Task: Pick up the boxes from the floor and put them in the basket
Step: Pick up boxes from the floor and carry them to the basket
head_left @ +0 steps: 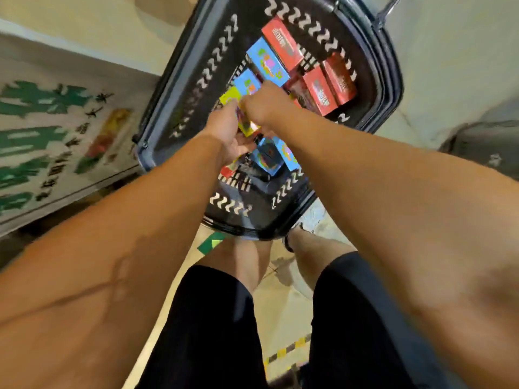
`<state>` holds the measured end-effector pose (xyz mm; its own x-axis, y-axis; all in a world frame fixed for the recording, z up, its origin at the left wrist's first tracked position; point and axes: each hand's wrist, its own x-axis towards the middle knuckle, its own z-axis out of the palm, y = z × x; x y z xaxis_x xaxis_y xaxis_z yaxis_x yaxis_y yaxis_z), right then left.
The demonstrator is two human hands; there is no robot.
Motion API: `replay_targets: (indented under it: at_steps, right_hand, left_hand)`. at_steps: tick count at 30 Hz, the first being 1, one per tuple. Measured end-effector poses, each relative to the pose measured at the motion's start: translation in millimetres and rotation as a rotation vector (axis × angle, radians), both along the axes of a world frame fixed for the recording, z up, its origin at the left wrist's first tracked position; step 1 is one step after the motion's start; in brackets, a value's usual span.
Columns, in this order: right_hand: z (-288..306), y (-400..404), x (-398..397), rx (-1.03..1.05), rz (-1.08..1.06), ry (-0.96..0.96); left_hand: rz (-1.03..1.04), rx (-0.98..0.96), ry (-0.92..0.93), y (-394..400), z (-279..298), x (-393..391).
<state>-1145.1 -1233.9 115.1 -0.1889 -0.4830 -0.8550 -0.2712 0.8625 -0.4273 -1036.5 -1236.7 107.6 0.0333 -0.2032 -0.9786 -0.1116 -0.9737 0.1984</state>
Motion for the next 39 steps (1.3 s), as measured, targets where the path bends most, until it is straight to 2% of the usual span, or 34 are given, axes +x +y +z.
replay_targets:
  at_steps: [4, 9, 12, 15, 18, 22, 30, 34, 39]
  right_hand:
    - [-3, 3, -12, 0.081, 0.084, -0.003]
    - [48, 29, -21, -0.001, 0.113, 0.051]
    - [104, 60, -32, -0.070, 0.052, 0.091]
    - [158, 102, -43, -0.070, 0.150, 0.165]
    - [211, 149, -53, 0.031, 0.185, 0.194]
    - [271, 205, -66, 0.128, 0.316, 0.163]
    - [351, 188, -80, 0.030, 0.603, 0.156]
    - [377, 166, -96, -0.024, 0.805, 0.150]
    - [412, 133, -131, -0.150, 0.916, 0.181]
  left_hand:
    - [-0.041, 0.039, 0.023, 0, -4, -3]
    - [-0.144, 0.035, 0.033, 14, 46, 9]
    - [-0.239, 0.015, 0.073, 25, 101, 19]
    - [-0.328, -0.026, 0.097, 47, 178, 33]
    - [-0.387, -0.057, 0.103, 73, 247, 61]
    - [-0.471, -0.114, -0.008, 112, 322, 111]
    - [-0.313, -0.232, -0.203, 165, 424, 161]
    - [-0.132, -0.264, -0.301, 211, 457, 168]
    - [0.048, -0.285, -0.339, 290, 478, 153]
